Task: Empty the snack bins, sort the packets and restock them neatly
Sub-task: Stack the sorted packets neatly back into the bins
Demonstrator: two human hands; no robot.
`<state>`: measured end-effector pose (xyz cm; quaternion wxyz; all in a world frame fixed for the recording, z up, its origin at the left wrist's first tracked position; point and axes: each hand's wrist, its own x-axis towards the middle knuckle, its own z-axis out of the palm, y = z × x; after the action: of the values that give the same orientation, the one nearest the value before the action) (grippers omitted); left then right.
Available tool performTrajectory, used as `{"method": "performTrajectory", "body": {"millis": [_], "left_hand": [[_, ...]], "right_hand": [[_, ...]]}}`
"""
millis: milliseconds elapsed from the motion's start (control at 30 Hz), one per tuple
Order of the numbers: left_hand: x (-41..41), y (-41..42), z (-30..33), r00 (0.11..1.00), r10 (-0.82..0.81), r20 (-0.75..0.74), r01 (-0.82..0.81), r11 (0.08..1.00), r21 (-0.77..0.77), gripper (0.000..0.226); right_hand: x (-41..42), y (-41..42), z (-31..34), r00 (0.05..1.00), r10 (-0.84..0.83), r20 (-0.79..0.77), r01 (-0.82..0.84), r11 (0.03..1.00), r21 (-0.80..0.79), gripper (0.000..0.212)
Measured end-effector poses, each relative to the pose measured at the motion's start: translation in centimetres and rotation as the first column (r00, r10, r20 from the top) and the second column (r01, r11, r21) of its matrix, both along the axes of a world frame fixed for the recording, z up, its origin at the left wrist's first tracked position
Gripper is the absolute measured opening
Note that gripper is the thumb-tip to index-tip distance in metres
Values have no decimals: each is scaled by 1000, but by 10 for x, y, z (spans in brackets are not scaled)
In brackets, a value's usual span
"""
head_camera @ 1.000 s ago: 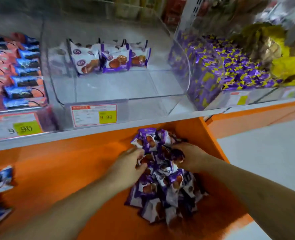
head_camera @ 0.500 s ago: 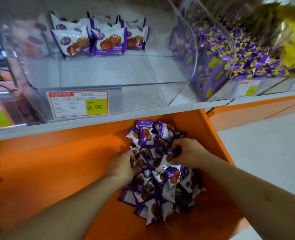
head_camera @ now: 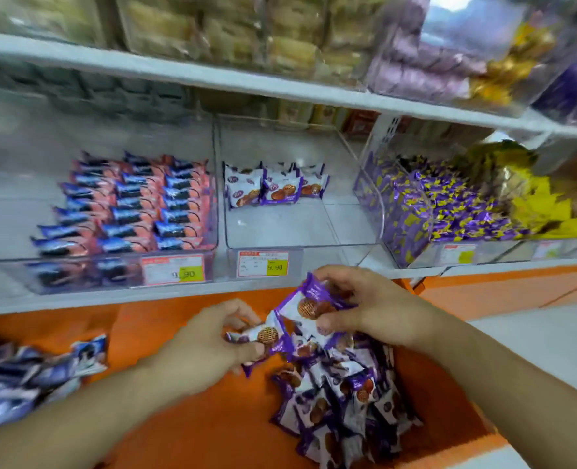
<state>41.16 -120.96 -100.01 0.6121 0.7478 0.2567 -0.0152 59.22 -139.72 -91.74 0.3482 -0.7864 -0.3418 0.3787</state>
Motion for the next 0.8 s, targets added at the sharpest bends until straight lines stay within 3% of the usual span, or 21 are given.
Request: {"method": "performTrajectory", "body": {"millis": [133,233,333,533,600,700,800], "left_hand": [[-43,19,68,991,90,98,-99,991,89,31],[-70,33,104,958,170,232,-199,974,106,29],[-87,41,126,920,244,306,-275,959,64,27],[-95,50,134,896,345,280,-334,938,-89,29],[-93,49,136,888,355,292,-324,934,-152,28],[-89,44,140,901,293,319,-271,956,-113,44],[-86,43,137,890,304,340,-299,952,-68,45]], "right_hand": [[-39,23,55,995,-69,-67,83,965,247,26],[-73,42,82,985,-126,-120,159,931,329,30],[-106,64,88,973,-206,-100,229,906,357,29],[-140,88,77,926,-372,-65,364,837,408,23],[-140,90,75,922,-388,-22,364,842,398,25],[-139,95,71,933,-354,61,307,875,373,21],[-139,99,67,933,-317,169,245,906,345,27]]}}
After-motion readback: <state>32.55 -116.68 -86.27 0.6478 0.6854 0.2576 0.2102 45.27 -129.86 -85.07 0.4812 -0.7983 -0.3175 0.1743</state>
